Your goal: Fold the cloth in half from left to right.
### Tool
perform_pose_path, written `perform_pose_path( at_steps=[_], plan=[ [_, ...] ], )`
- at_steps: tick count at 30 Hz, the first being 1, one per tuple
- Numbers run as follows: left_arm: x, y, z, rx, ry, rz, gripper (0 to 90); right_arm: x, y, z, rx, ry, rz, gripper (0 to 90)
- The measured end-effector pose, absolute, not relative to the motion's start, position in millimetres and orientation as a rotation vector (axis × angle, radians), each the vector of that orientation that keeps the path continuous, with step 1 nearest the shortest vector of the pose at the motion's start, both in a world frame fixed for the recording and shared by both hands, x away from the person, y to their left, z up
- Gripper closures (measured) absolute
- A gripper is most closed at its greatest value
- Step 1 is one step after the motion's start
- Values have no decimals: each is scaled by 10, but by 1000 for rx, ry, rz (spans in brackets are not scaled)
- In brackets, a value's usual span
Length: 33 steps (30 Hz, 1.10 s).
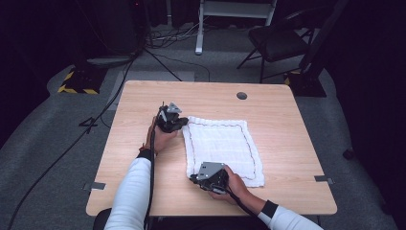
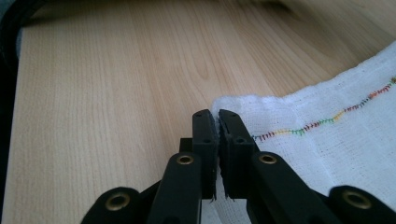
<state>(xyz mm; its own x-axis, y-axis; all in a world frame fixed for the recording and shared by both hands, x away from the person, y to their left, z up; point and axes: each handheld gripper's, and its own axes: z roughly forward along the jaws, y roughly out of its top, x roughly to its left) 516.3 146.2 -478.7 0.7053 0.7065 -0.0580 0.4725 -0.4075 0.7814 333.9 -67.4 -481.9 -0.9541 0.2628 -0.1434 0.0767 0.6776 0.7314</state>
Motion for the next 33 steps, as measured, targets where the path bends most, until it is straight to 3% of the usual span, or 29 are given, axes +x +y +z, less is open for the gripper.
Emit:
perform_pose_path(
  at_steps=[17, 33],
  plan=[
    [5009, 1727, -4627, 1987, 958, 434, 855, 3336, -645, -4602, 161, 2604, 1225, 867],
    [5221, 1179, -4540, 2039, 917, 426, 855, 3380, -1130, -4406, 325, 2518, 1257, 867]
  ],
)
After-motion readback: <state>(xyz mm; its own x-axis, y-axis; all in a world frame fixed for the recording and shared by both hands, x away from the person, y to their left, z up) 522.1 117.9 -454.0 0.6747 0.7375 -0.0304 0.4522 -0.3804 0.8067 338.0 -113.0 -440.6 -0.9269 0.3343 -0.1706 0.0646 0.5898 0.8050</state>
